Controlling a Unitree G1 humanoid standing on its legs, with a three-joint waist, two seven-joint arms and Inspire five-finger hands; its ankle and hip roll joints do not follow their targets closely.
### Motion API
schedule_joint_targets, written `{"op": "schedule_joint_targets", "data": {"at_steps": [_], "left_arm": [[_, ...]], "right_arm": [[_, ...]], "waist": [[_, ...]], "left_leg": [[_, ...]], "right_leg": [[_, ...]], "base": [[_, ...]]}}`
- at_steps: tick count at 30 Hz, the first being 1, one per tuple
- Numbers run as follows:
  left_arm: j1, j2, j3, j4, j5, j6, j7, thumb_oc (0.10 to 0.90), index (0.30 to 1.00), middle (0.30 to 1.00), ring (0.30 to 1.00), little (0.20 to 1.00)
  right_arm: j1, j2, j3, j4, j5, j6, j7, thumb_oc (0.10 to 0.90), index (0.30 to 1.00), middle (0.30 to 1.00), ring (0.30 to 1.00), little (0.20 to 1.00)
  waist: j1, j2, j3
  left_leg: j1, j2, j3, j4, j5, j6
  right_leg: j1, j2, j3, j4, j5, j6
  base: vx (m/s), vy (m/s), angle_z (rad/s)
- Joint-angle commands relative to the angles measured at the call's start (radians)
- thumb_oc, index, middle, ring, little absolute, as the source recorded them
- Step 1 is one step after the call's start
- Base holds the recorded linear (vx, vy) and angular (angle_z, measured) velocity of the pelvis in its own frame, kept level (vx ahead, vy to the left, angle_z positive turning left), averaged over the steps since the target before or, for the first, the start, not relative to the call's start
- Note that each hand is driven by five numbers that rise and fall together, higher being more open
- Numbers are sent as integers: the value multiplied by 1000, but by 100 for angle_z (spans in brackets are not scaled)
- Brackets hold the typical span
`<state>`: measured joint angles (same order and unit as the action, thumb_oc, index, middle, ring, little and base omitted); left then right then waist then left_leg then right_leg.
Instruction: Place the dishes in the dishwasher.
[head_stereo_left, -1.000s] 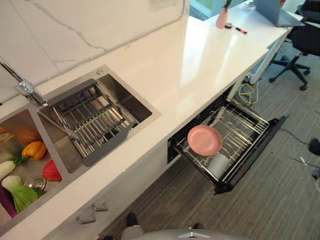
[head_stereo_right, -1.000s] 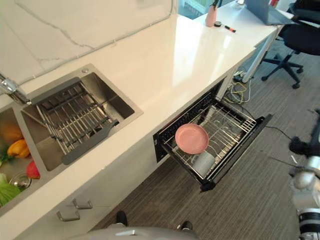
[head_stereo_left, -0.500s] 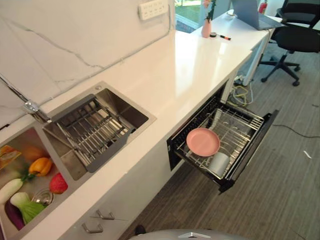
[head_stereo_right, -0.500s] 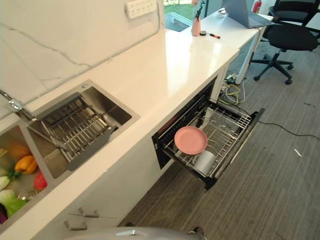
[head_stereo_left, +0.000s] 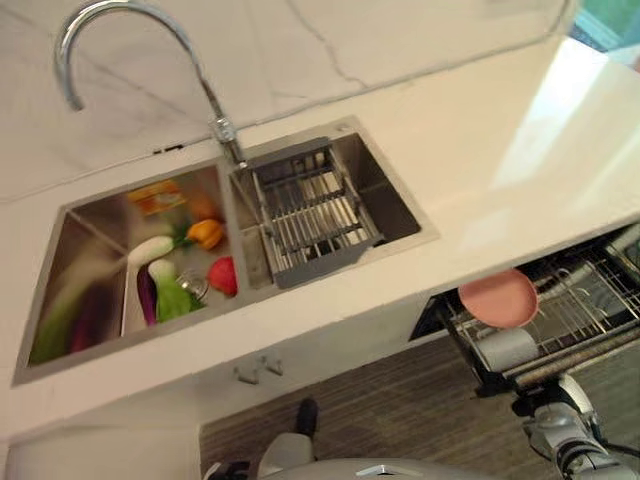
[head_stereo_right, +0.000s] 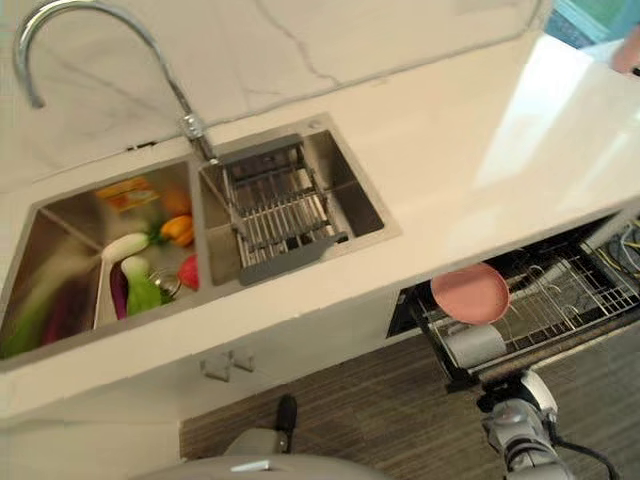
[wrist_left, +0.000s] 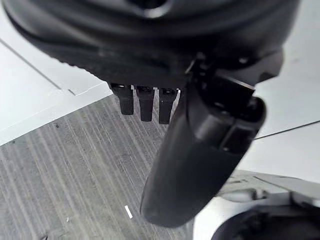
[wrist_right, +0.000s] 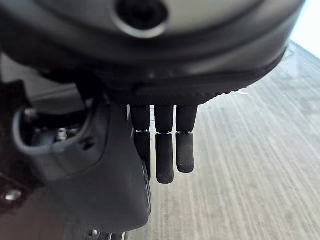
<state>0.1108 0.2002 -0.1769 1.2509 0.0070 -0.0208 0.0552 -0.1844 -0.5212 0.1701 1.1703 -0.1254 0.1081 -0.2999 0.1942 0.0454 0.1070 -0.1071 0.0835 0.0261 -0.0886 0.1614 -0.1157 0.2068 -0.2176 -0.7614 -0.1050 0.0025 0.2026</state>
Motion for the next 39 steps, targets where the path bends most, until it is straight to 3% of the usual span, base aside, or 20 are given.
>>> {"op": "schedule_joint_targets", "data": {"at_steps": [1, 3, 4, 8, 12, 19, 20, 21, 22, 25, 28, 31, 32, 34, 35, 36, 37, 39], "left_arm": [[-61, 43, -25, 45, -26, -8, 11, 800, 900, 900, 900, 900], [-61, 47, -24, 44, -27, -9, 12, 800, 900, 900, 900, 900], [-65, 54, -29, 32, -27, -15, 12, 800, 900, 900, 900, 900], [-88, 58, -51, -21, -43, -36, 15, 800, 900, 900, 900, 900], [-95, 56, -53, -24, -53, -39, 13, 800, 900, 900, 900, 900], [-109, 67, -17, -37, -75, -46, 14, 800, 900, 900, 900, 900], [-110, 66, -6, -34, -84, -45, 11, 800, 900, 900, 900, 900], [-109, 63, 8, -33, -95, -46, 8, 800, 900, 900, 900, 900], [-110, 59, 24, -33, -107, -48, 7, 800, 900, 900, 900, 900], [-110, 50, 51, -33, -127, -57, 12, 800, 900, 900, 900, 900], [-113, 21, 116, -6, -196, -69, 27, 800, 900, 900, 900, 900], [-123, 16, 128, 10, -230, -66, 19, 800, 900, 900, 900, 900], [-134, 19, 103, 15, -211, -66, 9, 800, 900, 900, 900, 900], [-141, 21, 86, 12, -193, -68, 9, 800, 900, 900, 900, 900], [-155, 27, 17, -4, -119, -65, 17, 800, 900, 900, 900, 900], [-156, 26, 16, -4, -119, -65, 17, 800, 900, 900, 900, 900], [-167, 28, -25, -25, -82, -67, 13, 800, 900, 900, 900, 900], [-178, 31, -79, -61, -44, -71, 13, 800, 900, 900, 900, 900]], "right_arm": [[-251, -93, 131, -139, -166, -141, 0, 400, 300, 300, 300, 300], [-274, -96, 159, -143, -189, -143, 4, 400, 300, 300, 300, 300], [-343, -112, 243, -149, -256, -147, 24, 400, 300, 300, 300, 300], [-505, -145, 384, -187, -368, -158, 23, 400, 300, 300, 300, 300], [-546, -145, 405, -176, -379, -159, 13, 400, 300, 300, 300, 300], [-361, 22, 348, -187, -318, -165, -3, 400, 300, 300, 300, 300], [-316, 52, 342, -182, -309, -166, 3, 406, 309, 309, 309, 309], [-263, 85, 332, -174, -298, -168, 13, 690, 735, 735, 735, 735], [-204, 121, 320, -159, -278, -170, 20, 800, 900, 900, 900, 900], [-103, 183, 287, -91, -241, -173, 30, 800, 900, 900, 900, 900], [56, 242, 185, 12, -133, -174, 45, 800, 900, 900, 900, 900], [157, 249, 110, 52, -71, -166, 69, 800, 900, 900, 900, 900], [183, 238, 58, 90, -41, -151, 81, 800, 900, 900, 900, 900], [184, 231, 42, 109, -30, -144, 84, 800, 900, 900, 900, 900], [180, 217, 13, 143, -17, -126, 89, 800, 900, 900, 900, 900], [180, 217, 12, 143, -17, -126, 90, 800, 900, 900, 900, 900], [169, 215, 0, 139, 3, -124, 90, 800, 900, 900, 900, 900], [150, 221, -21, 163, 56, -127, 82, 800, 900, 900, 900, 900]], "waist": [[68, -28, -24], [78, -33, -24], [103, -42, -20], [146, -42, 15], [156, -42, 22], [146, -72, 23], [140, -76, 22], [132, -79, 21], [120, -84, 20], [105, -91, 16], [55, -109, 13], [1, -109, 12], [-46, -107, 11], [-62, -105, 9], [-100, -99, 20], [-98, -101, 21], [-122, -83, 29], [-134, -62, 31]], "left_leg": [[-12, -16, 35, 7, -62, -8], [-18, -16, 29, 8, -60, -8], [-34, -17, 20, 9, -53, -10], [-96, -14, 4, 9, -32, -20], [-117, -10, -1, 8, -26, -24], [-106, -3, 11, 8, -40, -15], [-98, -1, 15, 8, -43, -13], [-90, 1, 20, 8, -46, -12], [-80, 5, 30, 8, -49, -10], [-63, 8, 42, 8, -58, -6], [-13, 5, 76, 12, -90, 22], [36, -13, 77, 12, -122, 54], [72, -38, 65, 11, -146, 79], [90, -51, 64, 11, -160, 93], [128, -85, 38, 11, -178, 130], [128, -88, 41, 11, -179, 132], [137, -87, 30, 12, -166, 148], [163, -78, 11, 8, -182, 149]], "right_leg": [[57, 20, 35, 18, -88, -49], [57, 21, 31, 18, -90, -51], [48, 26, 28, 18, -94, -54], [7, 34, 26, 18, -102, -59], [-8, 39, 26, 18, -106, -63], [0, 43, 27, 18, -103, -65], [3, 42, 28, 18, -102, -66], [7, 42, 31, 19, -101, -66], [9, 41, 35, 20, -100, -66], [16, 40, 38, 20, -97, -63], [18, 16, 66, 35, -72, -37], [-4, -26, 100, 152, -73, -27], [-30, -66, 135, 272, -52, -11], [-46, -92, 159, 331, -35, -2], [-100, -130, 259, 490, 52, 13], [-104, -135, 264, 497, 51, 16], [-162, -124, 327, 578, 79, -2], [-232, -81, 437, 626, 29, -19]], "base": [[48, -14, 43], [27, -18, 24], [4, -22, 13], [-39, 1, 23], [-15, 9, 7], [28, 0, -1], [0, 0, 0], [0, 0, 0], [0, 0, 0], [2, 25, -9], [-4, 132, -33], [68, 251, -50], [103, 281, -26], [107, 327, -7], [106, 342, -6], [35, 355, 3], [-7, 168, 28], [54, 121, 36]]}}
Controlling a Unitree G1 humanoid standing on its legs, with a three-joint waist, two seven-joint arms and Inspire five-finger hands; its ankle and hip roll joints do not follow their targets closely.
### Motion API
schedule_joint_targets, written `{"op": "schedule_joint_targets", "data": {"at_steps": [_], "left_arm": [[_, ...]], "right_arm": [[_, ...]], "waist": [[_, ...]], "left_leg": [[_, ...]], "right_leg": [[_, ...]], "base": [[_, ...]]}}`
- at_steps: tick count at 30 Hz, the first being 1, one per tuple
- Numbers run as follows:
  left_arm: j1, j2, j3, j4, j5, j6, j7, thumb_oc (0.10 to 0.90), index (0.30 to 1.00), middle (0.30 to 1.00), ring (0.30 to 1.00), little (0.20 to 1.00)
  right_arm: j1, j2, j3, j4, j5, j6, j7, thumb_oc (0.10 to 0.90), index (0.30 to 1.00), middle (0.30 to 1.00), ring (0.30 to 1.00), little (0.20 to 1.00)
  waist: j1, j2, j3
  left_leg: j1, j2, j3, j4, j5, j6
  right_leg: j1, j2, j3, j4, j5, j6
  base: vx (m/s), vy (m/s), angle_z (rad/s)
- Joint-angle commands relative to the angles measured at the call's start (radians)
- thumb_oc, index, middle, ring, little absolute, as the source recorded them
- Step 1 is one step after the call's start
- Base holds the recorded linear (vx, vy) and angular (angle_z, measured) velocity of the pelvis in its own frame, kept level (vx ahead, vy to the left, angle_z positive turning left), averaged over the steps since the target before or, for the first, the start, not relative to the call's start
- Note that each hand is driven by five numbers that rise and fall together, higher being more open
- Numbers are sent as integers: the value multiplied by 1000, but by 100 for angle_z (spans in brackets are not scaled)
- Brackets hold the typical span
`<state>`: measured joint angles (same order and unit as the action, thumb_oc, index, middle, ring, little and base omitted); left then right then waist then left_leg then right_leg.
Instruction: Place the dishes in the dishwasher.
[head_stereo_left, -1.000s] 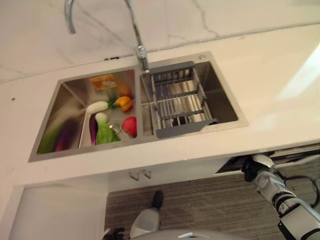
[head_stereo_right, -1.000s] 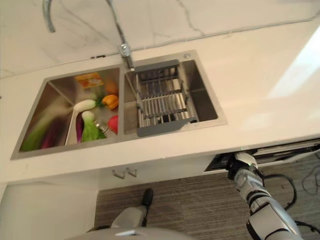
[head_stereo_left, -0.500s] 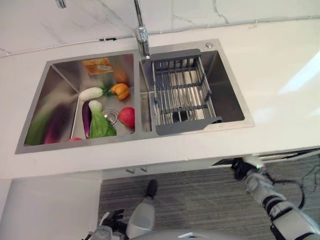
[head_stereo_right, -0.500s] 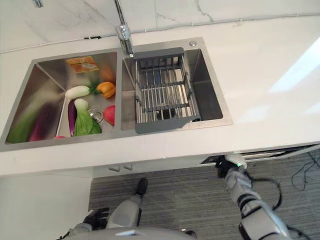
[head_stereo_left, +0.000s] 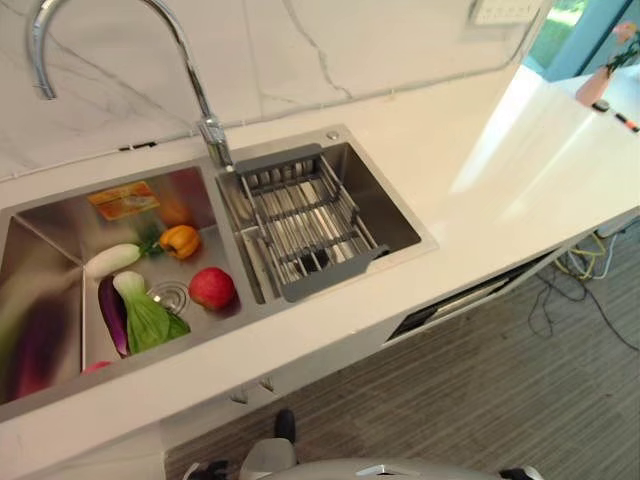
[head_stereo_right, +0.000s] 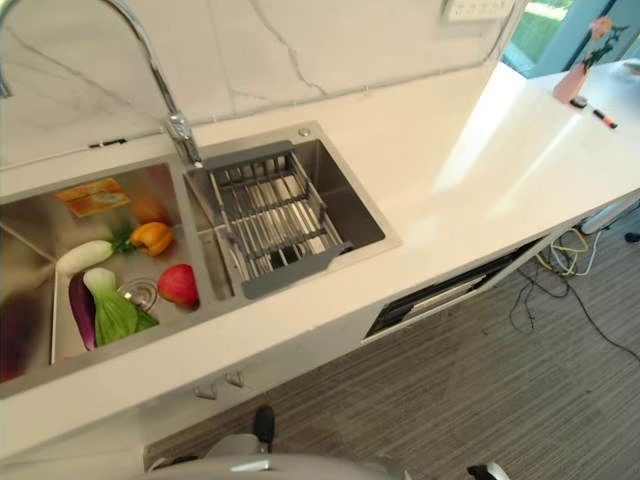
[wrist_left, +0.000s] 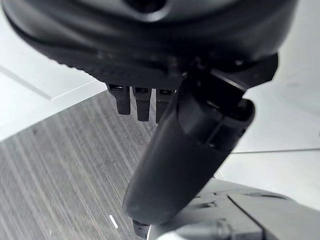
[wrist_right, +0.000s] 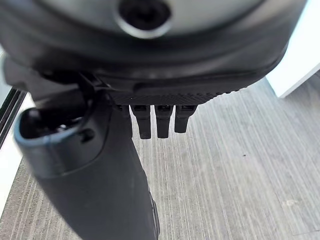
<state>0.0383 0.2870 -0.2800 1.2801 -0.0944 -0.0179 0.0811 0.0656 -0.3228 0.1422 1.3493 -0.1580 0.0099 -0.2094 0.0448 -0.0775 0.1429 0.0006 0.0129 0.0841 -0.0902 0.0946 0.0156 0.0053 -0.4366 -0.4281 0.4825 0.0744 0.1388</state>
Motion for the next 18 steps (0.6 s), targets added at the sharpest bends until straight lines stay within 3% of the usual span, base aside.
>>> {"op": "schedule_joint_targets", "data": {"at_steps": [1, 2, 3, 4, 7, 8, 11, 18], "left_arm": [[-106, -56, 24, -91, 57, -74, -13, 800, 900, 900, 900, 900], [-130, -64, 8, -104, 35, -78, -20, 800, 900, 900, 900, 900], [-139, -72, 7, -100, 5, -79, -23, 800, 900, 900, 900, 900], [-156, -84, 11, -67, -25, -75, -28, 800, 900, 900, 900, 900], [-158, -91, 10, -31, -12, -69, -33, 800, 900, 900, 900, 900], [-136, -98, 14, 1, 8, -69, -36, 800, 900, 900, 900, 900], [-111, -104, 35, 23, 1, -67, -40, 800, 900, 900, 900, 900], [-78, -130, 75, 77, -40, -53, -62, 800, 900, 900, 900, 900]], "right_arm": [[-100, 22, 7, -16, 88, -29, -8, 800, 900, 900, 900, 900], [-106, 35, -11, -8, 152, -31, -9, 800, 900, 900, 900, 900], [-114, 42, -15, -14, 180, -31, -9, 800, 900, 900, 900, 900], [-132, 63, -16, -22, 220, -41, -2, 800, 900, 900, 900, 900], [-137, 77, -1, -20, 217, -38, 11, 800, 900, 900, 900, 900], [-132, 85, 30, -20, 184, -41, 31, 800, 900, 900, 900, 900], [-131, 89, 48, -12, 167, -43, 42, 800, 900, 900, 900, 900], [-109, 101, 59, 20, 201, -43, 84, 800, 900, 900, 900, 900]], "waist": [[16, 63, -8], [8, 70, -4], [-2, 76, 6], [-16, 65, 11], [-15, 55, -2], [-6, 46, -27], [1, 46, -46], [5, 54, -62]], "left_leg": [[52, -5, -47, 9, -113, 17], [55, -7, -101, 9, -113, 6], [57, -8, -124, 10, -110, 1], [65, -12, -150, 10, -111, -9], [64, -9, -167, 4, -114, -18], [58, -3, -159, 3, -118, -33], [58, 11, -146, 3, -116, -51], [50, 64, -147, 3, -86, -106]], "right_leg": [[-33, 140, 103, 35, -40, 44], [-22, 174, 142, -104, -130, 12], [-41, 185, 173, -174, -122, 12], [-36, 216, 214, -280, -122, 28], [2, 218, 179, -326, -118, 28], [59, 226, 145, -411, -116, 26], [100, 239, 121, -473, -106, 24], [156, 294, 91, -569, -109, -5]], "base": [[138, -39, 27], [112, -104, 30], [133, -186, 58], [42, -129, 83], [51, -162, 100], [73, -203, 92], [63, -150, 82], [2, -136, -17]]}}
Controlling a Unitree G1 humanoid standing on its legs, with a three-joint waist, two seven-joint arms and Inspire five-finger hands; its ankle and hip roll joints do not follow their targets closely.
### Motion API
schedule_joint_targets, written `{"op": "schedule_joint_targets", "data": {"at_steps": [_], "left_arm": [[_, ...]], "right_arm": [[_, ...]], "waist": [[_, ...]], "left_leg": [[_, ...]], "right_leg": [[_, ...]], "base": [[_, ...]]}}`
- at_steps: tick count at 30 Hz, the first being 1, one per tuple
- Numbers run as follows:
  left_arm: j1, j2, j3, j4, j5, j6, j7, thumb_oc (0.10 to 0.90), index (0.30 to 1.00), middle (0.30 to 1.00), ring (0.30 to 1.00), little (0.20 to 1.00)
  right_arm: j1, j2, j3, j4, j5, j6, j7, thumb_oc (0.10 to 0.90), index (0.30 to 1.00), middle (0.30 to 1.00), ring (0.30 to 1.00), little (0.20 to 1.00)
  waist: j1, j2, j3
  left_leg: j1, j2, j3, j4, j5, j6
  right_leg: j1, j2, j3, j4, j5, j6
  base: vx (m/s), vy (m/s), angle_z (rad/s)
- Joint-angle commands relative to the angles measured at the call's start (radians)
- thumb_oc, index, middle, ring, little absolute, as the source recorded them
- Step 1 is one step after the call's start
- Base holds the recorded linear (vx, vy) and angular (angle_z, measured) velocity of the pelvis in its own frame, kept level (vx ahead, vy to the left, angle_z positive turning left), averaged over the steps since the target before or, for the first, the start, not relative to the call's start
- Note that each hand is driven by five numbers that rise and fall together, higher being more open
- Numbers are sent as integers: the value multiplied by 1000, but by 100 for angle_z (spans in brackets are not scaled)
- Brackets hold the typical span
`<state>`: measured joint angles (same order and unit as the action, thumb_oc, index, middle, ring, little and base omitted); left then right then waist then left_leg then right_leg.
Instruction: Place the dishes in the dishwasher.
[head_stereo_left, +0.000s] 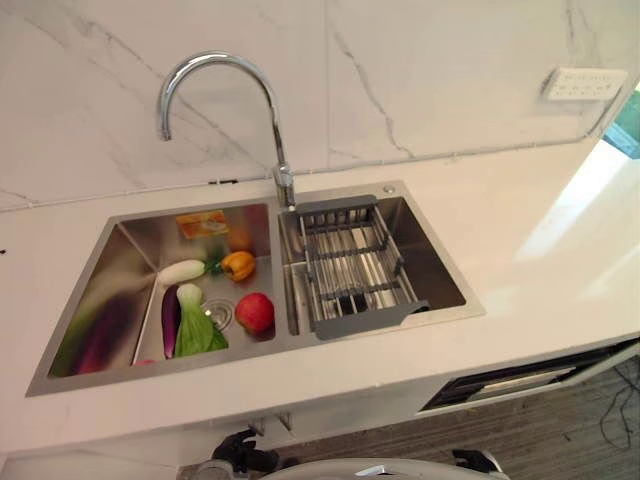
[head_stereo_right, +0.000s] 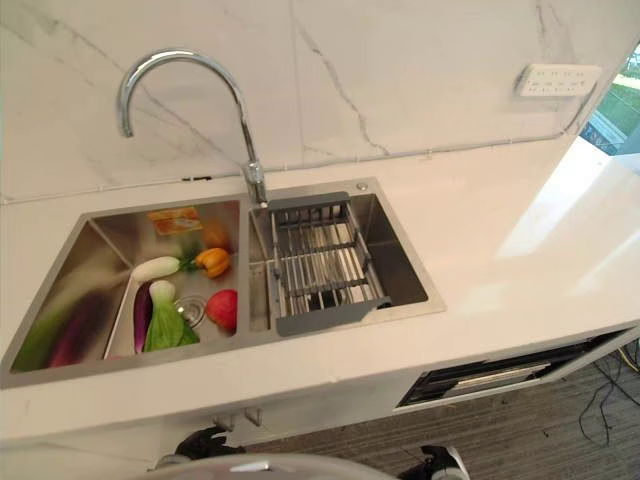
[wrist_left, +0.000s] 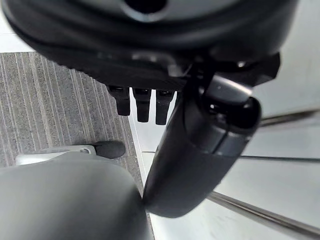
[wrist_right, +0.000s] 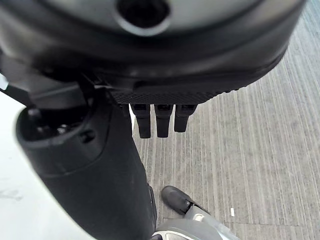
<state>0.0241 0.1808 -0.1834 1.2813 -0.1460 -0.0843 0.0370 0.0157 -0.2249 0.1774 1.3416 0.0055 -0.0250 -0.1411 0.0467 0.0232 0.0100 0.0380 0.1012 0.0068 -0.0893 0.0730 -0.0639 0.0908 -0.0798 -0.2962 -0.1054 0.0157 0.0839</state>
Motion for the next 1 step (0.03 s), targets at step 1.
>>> {"op": "schedule_joint_targets", "data": {"at_steps": [1], "left_arm": [[-65, -30, -28, 71, 10, 14, -20, 800, 900, 900, 900, 900]], "right_arm": [[-57, 2, 21, 30, 49, -10, 22, 800, 900, 900, 900, 900]], "waist": [[3, -44, 71]], "left_leg": [[12, -16, -69, 2, -60, -34]], "right_leg": [[75, -58, -46, 18, -58, 47]], "base": [[-21, -106, 6]]}}
